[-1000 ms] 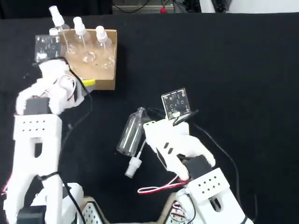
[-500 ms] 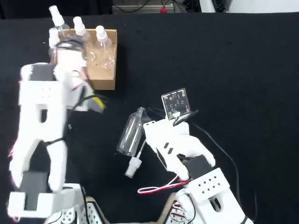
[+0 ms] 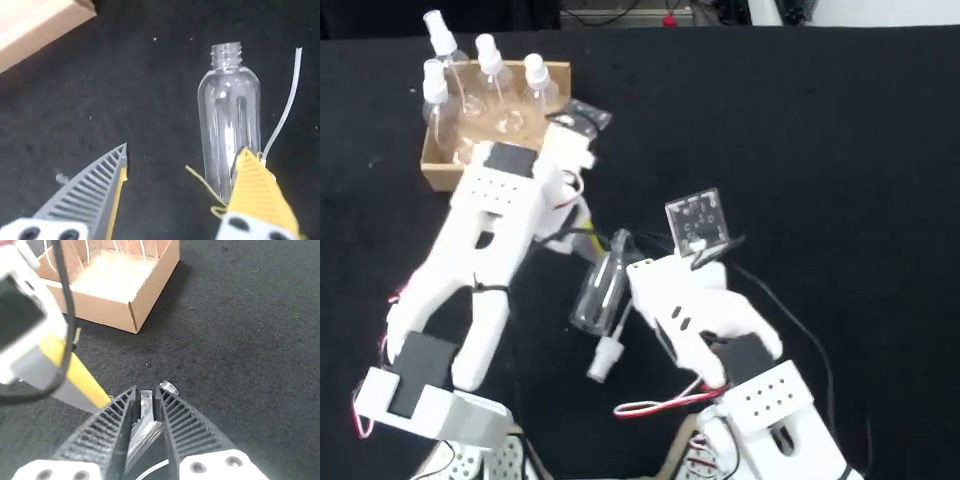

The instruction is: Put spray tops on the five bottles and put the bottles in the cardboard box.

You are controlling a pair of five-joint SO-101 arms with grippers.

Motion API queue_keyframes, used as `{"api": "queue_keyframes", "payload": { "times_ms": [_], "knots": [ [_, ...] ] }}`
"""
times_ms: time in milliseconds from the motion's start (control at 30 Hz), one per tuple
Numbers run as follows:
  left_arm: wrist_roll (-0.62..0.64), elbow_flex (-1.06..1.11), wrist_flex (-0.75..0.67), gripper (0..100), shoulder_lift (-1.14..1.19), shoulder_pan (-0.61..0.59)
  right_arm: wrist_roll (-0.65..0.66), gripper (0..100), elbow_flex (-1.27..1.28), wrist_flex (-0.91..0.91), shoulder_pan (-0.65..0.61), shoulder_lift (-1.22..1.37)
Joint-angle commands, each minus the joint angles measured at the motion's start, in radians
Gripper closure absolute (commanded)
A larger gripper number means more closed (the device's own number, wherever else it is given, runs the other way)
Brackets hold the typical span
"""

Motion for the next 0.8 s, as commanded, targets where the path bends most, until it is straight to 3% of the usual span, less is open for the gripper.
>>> {"api": "queue_keyframes", "payload": {
  "times_ms": [0,333,533,767],
  "knots": [
    [0.031,0.019,-0.060,67,0.002,0.042,0.002,94.6,-0.004,-0.023,0.021,-0.002],
    [0.035,0.120,-0.247,67,0.046,0.077,0.002,94.6,-0.004,-0.023,0.021,-0.001],
    [0.035,0.117,-0.245,66,0.049,0.082,0.002,94.6,-0.004,-0.023,0.021,-0.001],
    [0.034,0.038,-0.118,64,0.057,0.082,0.002,94.6,-0.004,-0.023,0.021,-0.001]
  ]
}}
